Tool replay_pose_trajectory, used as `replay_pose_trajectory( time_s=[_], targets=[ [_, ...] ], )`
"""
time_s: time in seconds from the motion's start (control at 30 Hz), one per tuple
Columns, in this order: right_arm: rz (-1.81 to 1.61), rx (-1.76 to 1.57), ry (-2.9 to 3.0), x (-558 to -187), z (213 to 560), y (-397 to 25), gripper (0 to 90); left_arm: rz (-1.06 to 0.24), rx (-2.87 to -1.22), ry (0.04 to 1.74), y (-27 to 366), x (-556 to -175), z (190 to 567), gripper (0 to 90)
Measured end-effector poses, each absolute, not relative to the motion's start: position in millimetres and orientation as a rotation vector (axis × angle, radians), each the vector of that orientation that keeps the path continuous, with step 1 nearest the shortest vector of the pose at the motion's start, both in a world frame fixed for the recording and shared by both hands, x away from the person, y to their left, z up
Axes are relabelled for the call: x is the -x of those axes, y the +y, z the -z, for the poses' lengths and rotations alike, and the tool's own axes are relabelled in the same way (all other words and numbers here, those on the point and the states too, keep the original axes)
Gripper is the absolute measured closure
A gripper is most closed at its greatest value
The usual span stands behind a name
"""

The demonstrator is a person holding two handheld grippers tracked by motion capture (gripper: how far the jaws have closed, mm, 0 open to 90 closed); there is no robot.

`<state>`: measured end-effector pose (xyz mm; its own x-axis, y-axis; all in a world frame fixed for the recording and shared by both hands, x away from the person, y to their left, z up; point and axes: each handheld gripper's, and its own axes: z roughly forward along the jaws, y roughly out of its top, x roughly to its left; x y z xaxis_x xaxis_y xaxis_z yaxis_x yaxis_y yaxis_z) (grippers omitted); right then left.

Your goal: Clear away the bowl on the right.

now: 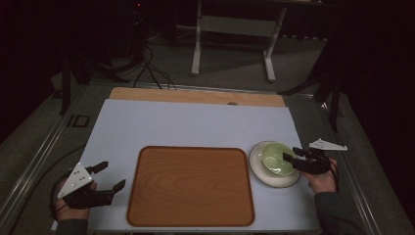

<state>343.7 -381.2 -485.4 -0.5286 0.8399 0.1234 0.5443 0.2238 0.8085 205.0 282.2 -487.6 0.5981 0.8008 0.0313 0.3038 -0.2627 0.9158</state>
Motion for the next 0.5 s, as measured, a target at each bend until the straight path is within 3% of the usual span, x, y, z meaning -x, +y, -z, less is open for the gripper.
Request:
replay_pose_trajectory(
  time_s=[0.2,0.5],
  targets=[
    [-1.158,-1.361,2.163,-347.6,490.2,-381.9,55.8,-0.630,-1.829,0.899,282.6,-204.7,487.4,15.4],
    [-1.150,-1.398,2.184,-350.4,492.6,-381.5,59.6,-0.629,-1.830,0.897,282.4,-204.7,487.4,15.4]
  ],
)
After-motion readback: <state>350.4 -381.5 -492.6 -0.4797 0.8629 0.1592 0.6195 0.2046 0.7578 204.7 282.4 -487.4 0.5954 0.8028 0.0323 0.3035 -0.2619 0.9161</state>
